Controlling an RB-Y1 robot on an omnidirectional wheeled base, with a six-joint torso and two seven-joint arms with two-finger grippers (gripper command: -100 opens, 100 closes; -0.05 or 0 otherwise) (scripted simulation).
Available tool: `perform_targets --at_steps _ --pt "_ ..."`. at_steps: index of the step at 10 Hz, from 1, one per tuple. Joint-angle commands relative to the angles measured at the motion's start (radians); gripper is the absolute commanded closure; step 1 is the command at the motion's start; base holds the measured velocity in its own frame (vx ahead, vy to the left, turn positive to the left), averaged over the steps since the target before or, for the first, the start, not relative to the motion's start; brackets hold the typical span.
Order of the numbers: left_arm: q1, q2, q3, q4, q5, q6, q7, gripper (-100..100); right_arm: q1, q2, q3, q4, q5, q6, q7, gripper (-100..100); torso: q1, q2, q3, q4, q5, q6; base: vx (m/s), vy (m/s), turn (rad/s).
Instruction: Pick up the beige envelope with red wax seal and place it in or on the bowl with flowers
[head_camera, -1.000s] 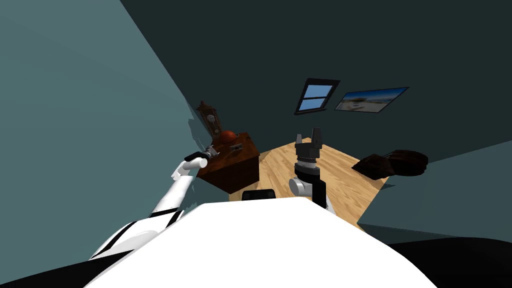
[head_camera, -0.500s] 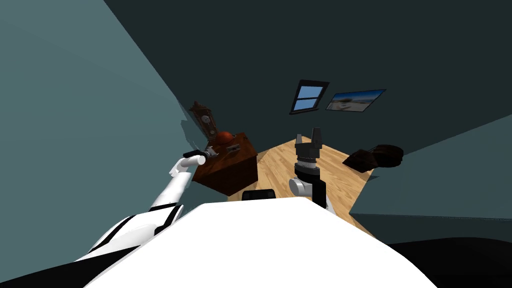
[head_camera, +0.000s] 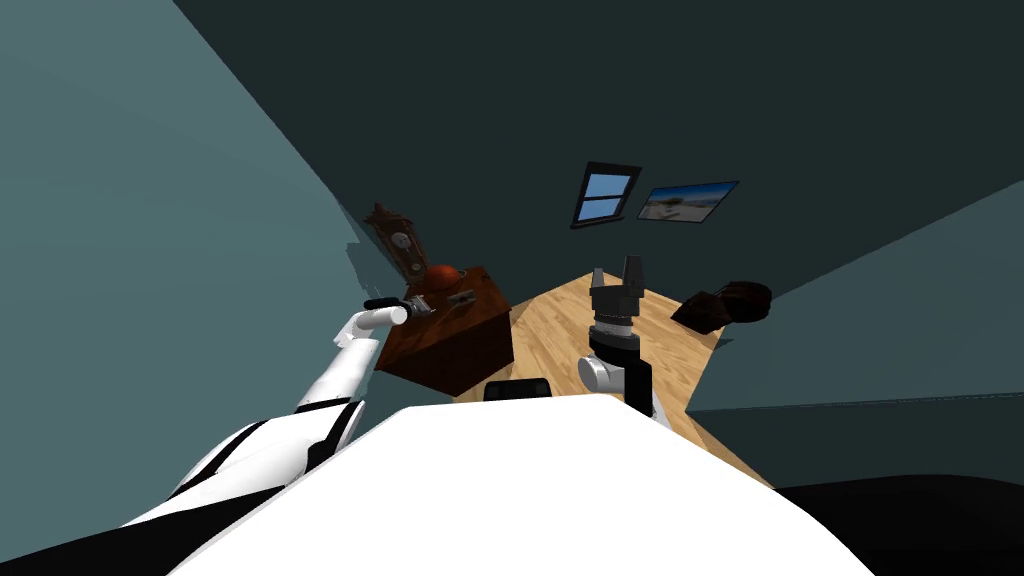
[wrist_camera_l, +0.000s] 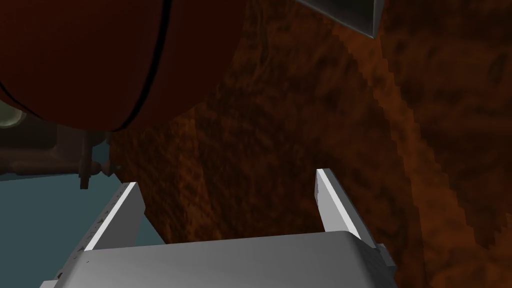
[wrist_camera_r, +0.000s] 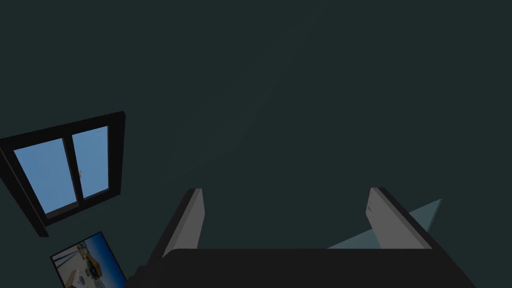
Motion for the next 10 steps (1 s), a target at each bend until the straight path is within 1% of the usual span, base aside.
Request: perform_targets --at_steps 1,2,3,4,5,6,7,8,9,10 --pt "-0.033 0.026 -0.001 0.036 0.018 0.05 0.017 -100 0.0 0.0 0.0 0.0 0.0 0.0 0.0 0 0.0 0.0 0.0 0.0 0.0 0.0 -0.003 0.0 -0.232" --pt "-0.033 0.026 -0.001 0.036 0.018 0.076 0.017 -100 0.0 0.0 0.0 0.0 0.0 0.0 0.0 0 -0.001 0.0 0.0 0.0 0.0 0.002 -0.003 0.011 -0.163" --pt "-0.033 0.026 -0.001 0.036 0.018 0.102 0.017 -100 0.0 0.0 0.0 0.0 0.0 0.0 0.0 0 0.0 0.0 0.0 0.0 0.0 0.0 -0.001 0.007 0.012" --pt "-0.067 0.05 -0.004 0.077 0.039 0.133 0.029 -100 0.0 0.0 0.0 0.0 0.0 0.0 0.0 0 0.0 0.0 0.0 0.0 0.0 0.0 0.0 0.0 -0.254" --pt "-0.067 0.05 -0.004 0.077 0.039 0.159 0.029 -100 0.0 0.0 0.0 0.0 0.0 0.0 0.0 0 -0.001 0.0 0.0 0.0 0.0 0.002 -0.001 0.01 -0.145" --pt "-0.067 0.05 -0.004 0.077 0.039 0.18 0.029 -100 0.0 0.0 0.0 0.0 0.0 0.0 0.0 0 0.0 0.0 0.0 0.0 0.0 0.0 0.0 0.006 0.026" --pt "-0.1 0.073 -0.008 0.118 0.057 0.206 0.04 -100 0.0 0.0 0.0 0.0 0.0 0.0 0.0 0 0.0 0.0 0.0 0.0 0.0 0.0 0.002 0.001 -0.211" --pt "-0.1 0.073 -0.008 0.118 0.057 0.234 0.04 -100 0.0 0.0 0.0 0.0 0.0 0.0 0.0 0 -0.001 0.0 0.0 0.0 0.0 0.001 0.002 0.009 -0.182" --pt "-0.1 0.073 -0.008 0.118 0.057 0.257 0.04 -100 0.0 0.0 0.0 0.0 0.0 0.0 0.0 0 0.0 0.0 0.0 0.0 0.0 0.0 0.002 0.007 0.003" --pt "-0.131 0.095 -0.013 0.157 0.073 0.286 0.05 -100 0.0 0.0 0.0 0.0 0.0 0.0 0.0 0 0.0 0.0 0.0 0.0 0.0 0.0 0.003 0.001 -0.222"
